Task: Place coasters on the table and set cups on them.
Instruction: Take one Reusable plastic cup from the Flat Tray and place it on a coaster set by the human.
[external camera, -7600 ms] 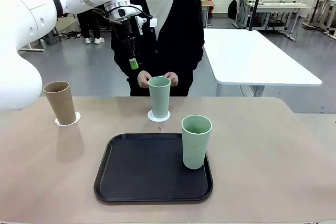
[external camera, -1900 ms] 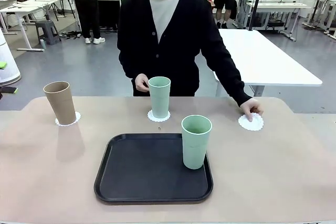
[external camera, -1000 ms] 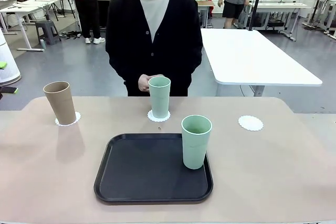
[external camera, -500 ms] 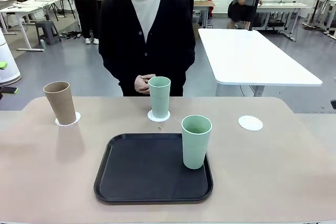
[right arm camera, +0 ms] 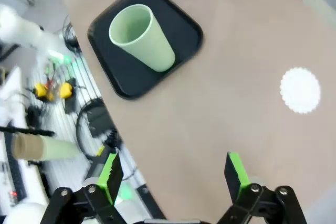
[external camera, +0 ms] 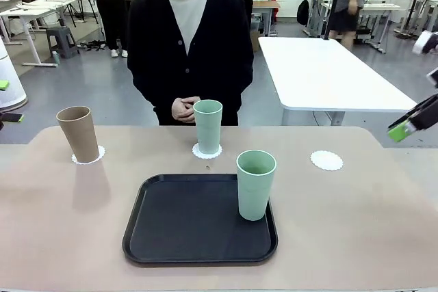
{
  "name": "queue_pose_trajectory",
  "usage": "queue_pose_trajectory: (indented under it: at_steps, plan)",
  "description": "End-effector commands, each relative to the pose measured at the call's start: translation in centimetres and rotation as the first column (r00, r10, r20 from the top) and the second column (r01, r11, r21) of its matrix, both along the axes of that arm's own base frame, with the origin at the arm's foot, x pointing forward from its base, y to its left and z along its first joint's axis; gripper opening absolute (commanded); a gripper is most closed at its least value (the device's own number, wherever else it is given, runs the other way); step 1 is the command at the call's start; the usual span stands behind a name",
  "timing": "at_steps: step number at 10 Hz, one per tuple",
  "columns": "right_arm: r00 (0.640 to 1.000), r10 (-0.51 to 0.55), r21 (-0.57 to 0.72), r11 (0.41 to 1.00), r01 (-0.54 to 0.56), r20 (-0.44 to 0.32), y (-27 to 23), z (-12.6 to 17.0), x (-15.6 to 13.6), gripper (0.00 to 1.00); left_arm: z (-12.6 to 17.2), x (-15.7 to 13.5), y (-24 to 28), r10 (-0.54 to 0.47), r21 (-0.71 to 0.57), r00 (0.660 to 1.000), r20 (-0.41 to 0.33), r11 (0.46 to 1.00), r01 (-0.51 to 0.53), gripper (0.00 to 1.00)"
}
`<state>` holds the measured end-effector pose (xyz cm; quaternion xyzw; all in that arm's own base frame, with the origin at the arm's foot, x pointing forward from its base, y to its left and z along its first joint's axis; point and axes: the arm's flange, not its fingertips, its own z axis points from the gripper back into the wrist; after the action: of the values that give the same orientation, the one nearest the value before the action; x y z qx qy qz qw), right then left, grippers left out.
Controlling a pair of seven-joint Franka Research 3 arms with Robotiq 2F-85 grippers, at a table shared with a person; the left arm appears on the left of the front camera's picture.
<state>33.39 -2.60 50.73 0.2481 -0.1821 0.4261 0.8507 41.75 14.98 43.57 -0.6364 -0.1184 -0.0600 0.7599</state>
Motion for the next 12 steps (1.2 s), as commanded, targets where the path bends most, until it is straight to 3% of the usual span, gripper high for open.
queue_pose_trajectory:
  at_steps: [1, 3, 4, 8, 9, 10, 11, 12]
  plan:
    - [0.99, 0.06, -0.013, 0.998, -0.059, 0.129, 3.4, -2.7, -2.6, 1.0, 0.0, -0.2, 0.1, 0.005, -0.002, 1.0, 0.003, 1.0, -0.005, 1.0]
    - [0.981, 0.112, -0.008, 0.994, -0.112, 0.16, 4.8, -4.2, -3.5, 1.0, 0.0, -0.2, 0.1, 0.005, -0.002, 1.0, 0.003, 1.0, -0.005, 1.0]
    - [0.992, 0.079, -0.038, 0.996, -0.076, 0.097, 3.6, -2.2, -2.2, 1.0, 0.0, -0.2, 0.1, 0.005, -0.002, 1.0, 0.003, 1.0, -0.005, 1.0]
    - [0.988, 0.092, -0.029, 0.996, -0.089, 0.122, 3.8, -2.1, -2.3, 1.0, 0.0, -0.2, 0.1, 0.005, -0.002, 1.0, 0.003, 1.0, -0.005, 1.0]
    - [0.92, 0.248, -0.001, 0.966, -0.26, 0.302, 3.4, -2.4, -3.1, 1.0, 0.0, -0.2, 0.1, 0.005, -0.002, 1.0, 0.003, 1.0, -0.005, 1.0]
    - [0.841, 0.363, 0.033, 0.912, -0.41, 0.401, 3.6, -3.8, -2.8, 1.0, 0.0, -0.2, 0.1, 0.005, -0.002, 1.0, 0.003, 1.0, -0.005, 1.0]
    - [0.789, 0.42, 0.037, 0.873, -0.486, 0.448, 3.7, -5.3, -1.6, 1.0, 0.0, -0.2, 0.1, 0.005, -0.002, 1.0, 0.003, 1.0, -0.005, 1.0]
    - [0.759, 0.444, 0.025, 0.856, -0.517, 0.476, 3.8, -6.9, -0.6, 1.0, 0.0, -0.2, 0.1, 0.005, -0.002, 1.0, 0.003, 1.0, -0.005, 1.0]
